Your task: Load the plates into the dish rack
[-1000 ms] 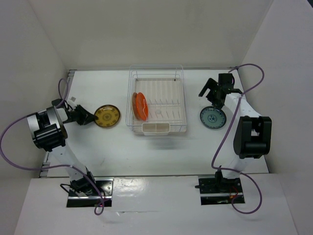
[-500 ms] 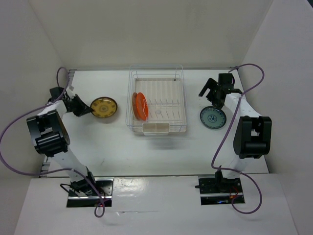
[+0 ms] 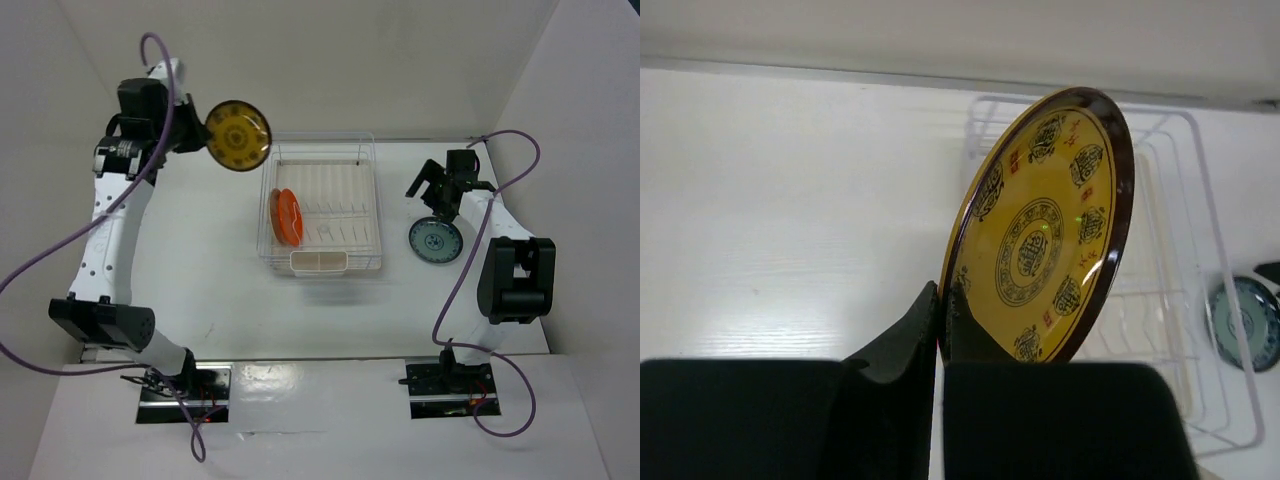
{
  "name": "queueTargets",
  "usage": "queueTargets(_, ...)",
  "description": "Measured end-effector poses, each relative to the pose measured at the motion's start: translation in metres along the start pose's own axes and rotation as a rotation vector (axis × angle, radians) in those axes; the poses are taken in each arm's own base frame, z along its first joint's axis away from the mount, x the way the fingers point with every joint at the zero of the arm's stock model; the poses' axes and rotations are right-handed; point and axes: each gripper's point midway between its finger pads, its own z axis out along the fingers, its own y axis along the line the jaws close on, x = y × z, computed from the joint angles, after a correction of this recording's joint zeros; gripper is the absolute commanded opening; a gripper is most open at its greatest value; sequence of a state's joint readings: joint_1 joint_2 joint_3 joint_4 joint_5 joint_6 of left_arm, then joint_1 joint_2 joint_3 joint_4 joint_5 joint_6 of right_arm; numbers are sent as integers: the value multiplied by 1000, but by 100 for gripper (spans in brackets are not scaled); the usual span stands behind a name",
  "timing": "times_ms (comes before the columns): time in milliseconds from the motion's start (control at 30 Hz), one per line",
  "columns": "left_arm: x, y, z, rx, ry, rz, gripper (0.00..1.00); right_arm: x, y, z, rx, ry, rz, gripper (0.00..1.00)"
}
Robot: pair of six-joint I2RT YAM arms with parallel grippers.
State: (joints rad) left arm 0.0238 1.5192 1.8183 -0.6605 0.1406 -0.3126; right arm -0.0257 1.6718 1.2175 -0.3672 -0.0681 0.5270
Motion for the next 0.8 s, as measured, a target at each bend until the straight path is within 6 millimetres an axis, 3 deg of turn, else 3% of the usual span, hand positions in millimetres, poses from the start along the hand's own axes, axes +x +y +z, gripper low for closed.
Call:
queueTargets(133,7,-73,-12,-11,35,105,0,0,0,0,-2,1,0,100)
queueTargets(300,45,-134,-21,-112,107,267,0,1,1,0,-6,5,0,100)
queueTargets(400,64,-157,-21,-208,124,369,0,1,1,0,-6,5,0,100)
queueTargets(500,88,-170,-15,-311,137,474,0,1,1,0,-6,5,-1,100)
queueTargets(600,109,-169,-12,-372,173,555,0,1,1,0,-6,5,-1,100)
queueTargets(800,109,-145,-13,-497,169,613,0,1,1,-1,-6,5,-4,100)
